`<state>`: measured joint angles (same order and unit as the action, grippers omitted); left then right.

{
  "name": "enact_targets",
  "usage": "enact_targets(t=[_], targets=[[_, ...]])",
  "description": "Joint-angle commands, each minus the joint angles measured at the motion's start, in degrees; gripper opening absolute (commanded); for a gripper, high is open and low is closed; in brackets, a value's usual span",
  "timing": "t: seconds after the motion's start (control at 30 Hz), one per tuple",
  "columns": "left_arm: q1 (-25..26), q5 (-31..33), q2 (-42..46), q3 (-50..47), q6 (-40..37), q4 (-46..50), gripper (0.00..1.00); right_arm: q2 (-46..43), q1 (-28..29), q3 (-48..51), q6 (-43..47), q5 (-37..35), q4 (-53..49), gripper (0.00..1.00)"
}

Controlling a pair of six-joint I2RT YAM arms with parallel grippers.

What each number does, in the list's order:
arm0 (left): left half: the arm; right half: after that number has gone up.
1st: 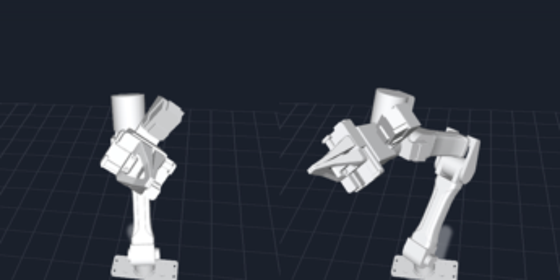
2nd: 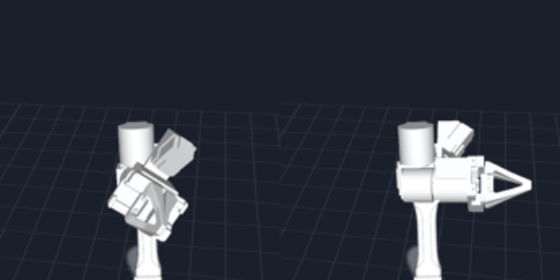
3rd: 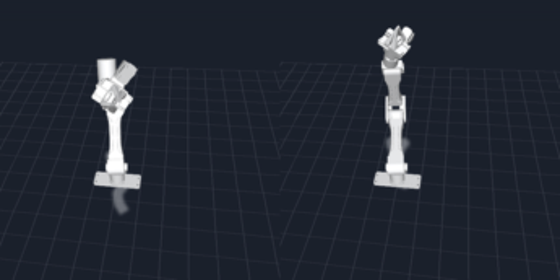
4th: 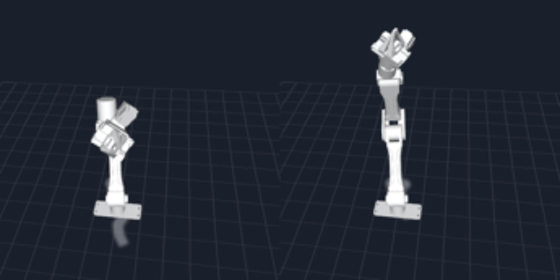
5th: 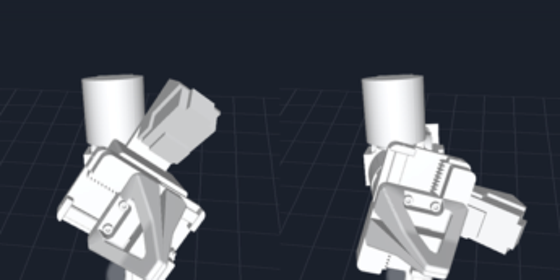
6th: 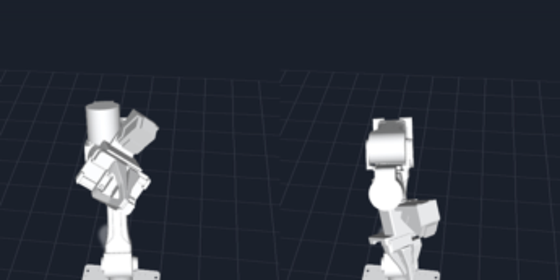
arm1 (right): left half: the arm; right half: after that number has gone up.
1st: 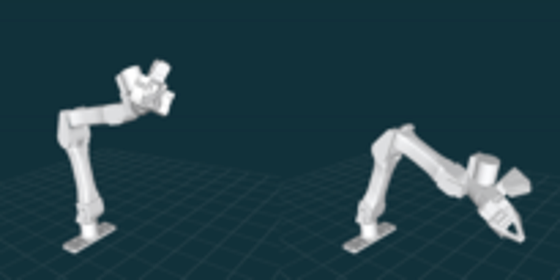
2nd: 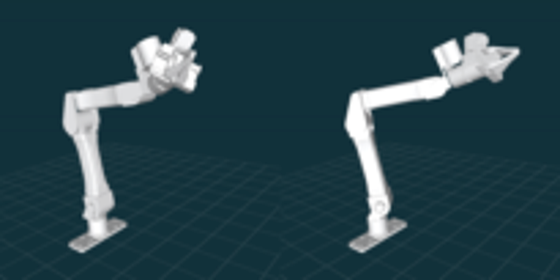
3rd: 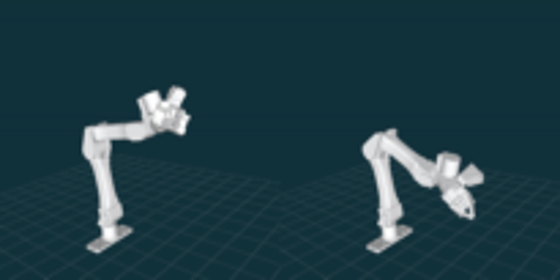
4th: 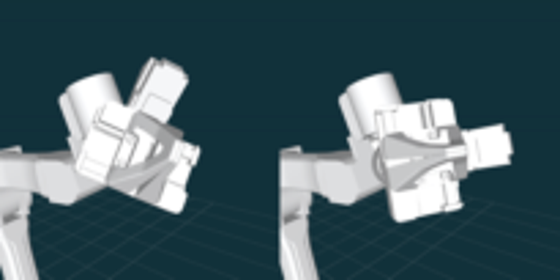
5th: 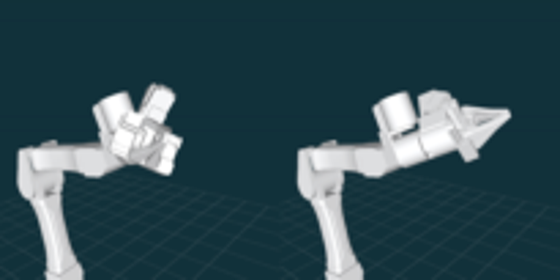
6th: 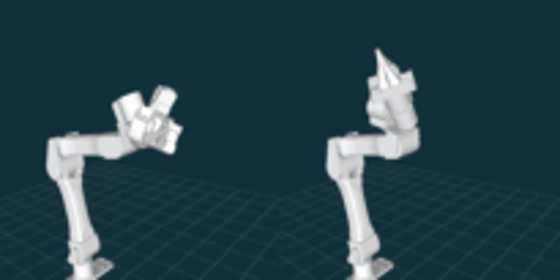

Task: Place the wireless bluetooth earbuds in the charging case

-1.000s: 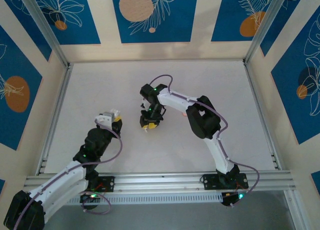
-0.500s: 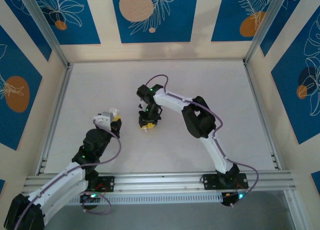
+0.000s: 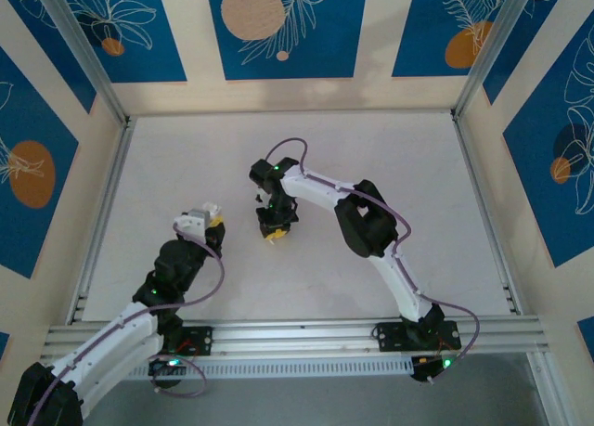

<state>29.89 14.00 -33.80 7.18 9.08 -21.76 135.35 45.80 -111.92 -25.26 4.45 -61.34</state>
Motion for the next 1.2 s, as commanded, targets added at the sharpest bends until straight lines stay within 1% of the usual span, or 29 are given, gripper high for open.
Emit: enact_targets(t=[0.0,0.1,0.23,0.47,0.57,0.63,0.77,0.87,1.03,1.07,1.1,1.17], targets=[[-0.89,-1.16,0.30,-0.24,-0.82,0.01,0.22,2.11,0.87,-0.59,-0.05,-0.06,-0.41,0.21],[-0.89,-2.65,-0.93,-0.15,-0.82,-0.18,0.22,1.23,0.67,0.30,-0.52,0.03,0.61,0.19],[-0.89,-5.64,-4.16,-0.16,-0.93,-3.31,0.22,-2.00,-0.04,3.90,-2.08,0.57,4.13,0.18],[-0.78,-13.68,-14.94,0.55,-0.95,-12.80,0.21,-11.27,-2.58,15.99,-6.43,2.13,13.46,0.17],[-0.62,-17.47,-20.99,0.72,-0.92,-18.86,0.21,-16.04,-4.07,23.00,-8.58,2.81,19.10,0.16],[-0.49,-19.94,-26.61,0.73,-0.83,-24.86,0.20,-19.32,-5.20,28.12,-10.10,3.62,23.32,0.16],[0.45,-23.07,-36.86,2.16,-1.00,-34.35,0.19,-24.87,-7.14,36.44,-12.36,3.69,29.76,0.16],[1.68,-25.50,-44.24,3.22,-2.04,-41.90,0.19,-29.32,-8.38,41.74,-13.56,3.35,34.01,0.16],[3.53,-30.22,-56.71,5.15,-1.61,-57.39,0.19,-37.37,-9.91,48.91,-13.52,1.86,39.85,0.16],[3.81,-30.90,-58.38,5.86,-1.15,-58.81,0.18,-38.65,-10.07,49.80,-13.21,1.56,40.58,0.16],[4.30,-31.82,-59.38,7.12,-1.25,-58.28,0.18,-40.19,-10.19,50.69,-12.94,1.07,41.24,0.15],[6.07,-31.80,-60.55,8.44,-2.50,-58.79,0.18,-42.81,-10.38,52.15,-12.34,-0.05,41.97,0.15]])
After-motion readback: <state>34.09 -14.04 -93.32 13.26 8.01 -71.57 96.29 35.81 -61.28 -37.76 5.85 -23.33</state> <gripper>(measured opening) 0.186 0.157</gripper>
